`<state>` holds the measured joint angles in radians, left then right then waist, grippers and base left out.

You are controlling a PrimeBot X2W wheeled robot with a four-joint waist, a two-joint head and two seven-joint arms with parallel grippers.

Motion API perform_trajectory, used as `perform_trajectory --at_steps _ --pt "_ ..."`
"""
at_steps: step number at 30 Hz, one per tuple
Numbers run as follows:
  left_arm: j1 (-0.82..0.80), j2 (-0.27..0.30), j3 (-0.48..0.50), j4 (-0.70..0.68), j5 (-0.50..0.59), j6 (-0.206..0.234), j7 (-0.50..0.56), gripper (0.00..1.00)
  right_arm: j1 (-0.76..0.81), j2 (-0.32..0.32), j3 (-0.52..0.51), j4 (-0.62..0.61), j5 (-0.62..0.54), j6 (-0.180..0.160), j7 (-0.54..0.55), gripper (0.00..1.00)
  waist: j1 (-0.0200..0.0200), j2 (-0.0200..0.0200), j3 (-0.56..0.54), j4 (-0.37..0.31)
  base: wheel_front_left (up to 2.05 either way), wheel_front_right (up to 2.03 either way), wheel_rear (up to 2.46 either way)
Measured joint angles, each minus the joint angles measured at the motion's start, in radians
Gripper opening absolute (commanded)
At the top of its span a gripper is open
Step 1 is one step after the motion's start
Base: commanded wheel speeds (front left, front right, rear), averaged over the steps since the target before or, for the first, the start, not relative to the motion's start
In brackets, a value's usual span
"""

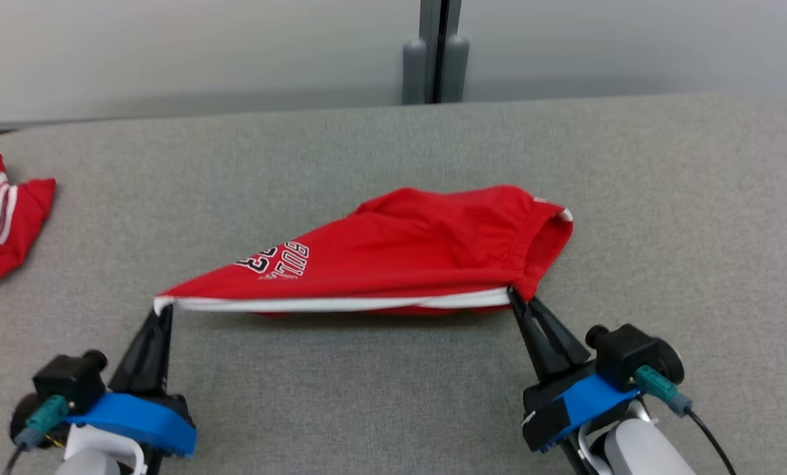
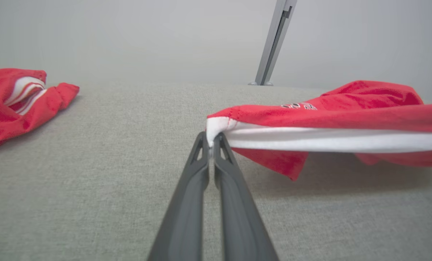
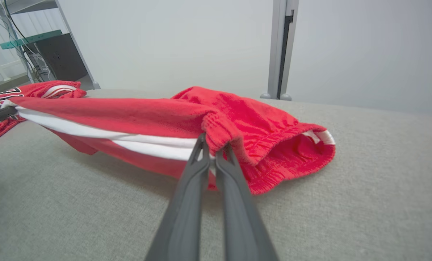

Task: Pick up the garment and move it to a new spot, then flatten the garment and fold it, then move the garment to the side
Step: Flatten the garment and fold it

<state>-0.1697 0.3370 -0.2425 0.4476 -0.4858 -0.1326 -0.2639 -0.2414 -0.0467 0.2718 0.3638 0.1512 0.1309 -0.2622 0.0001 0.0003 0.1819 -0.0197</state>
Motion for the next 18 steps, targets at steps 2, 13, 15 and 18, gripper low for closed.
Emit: perform_trajectory --at_steps 2,13,15,18 --pt "-0.008 -0.002 0.039 -0.052 0.022 0.0 0.0 0.0 -0.008 -0.001 -0.013 -0.029 -0.003 0.0 0.0 0.0 -0.0002 0.0 -0.034 0.001 0.0 0.0 0.0" --pt "-0.202 0.082 0.102 -0.223 0.085 0.0 0.0 0.0 -0.236 0.002 -0.082 -0.095 -0.039 0.001 0.0 0.0 -0.0003 -0.0003 -0.113 -0.01 0.0 0.0 0.0" --pt "-0.255 0.108 0.09 -0.211 0.079 0.0 0.0 0.0 -0.301 0.002 -0.084 -0.074 -0.06 0.001 0.007 0.0 -0.0002 -0.0002 -0.091 -0.01 0.0 0.0 0.0" --pt "-0.354 0.146 0.06 -0.158 0.06 -0.001 0.0 0.0 -0.415 0.003 -0.087 -0.033 -0.106 0.001 0.024 0.0 0.0 -0.0002 -0.045 -0.009 0.0 0.0 0.0"
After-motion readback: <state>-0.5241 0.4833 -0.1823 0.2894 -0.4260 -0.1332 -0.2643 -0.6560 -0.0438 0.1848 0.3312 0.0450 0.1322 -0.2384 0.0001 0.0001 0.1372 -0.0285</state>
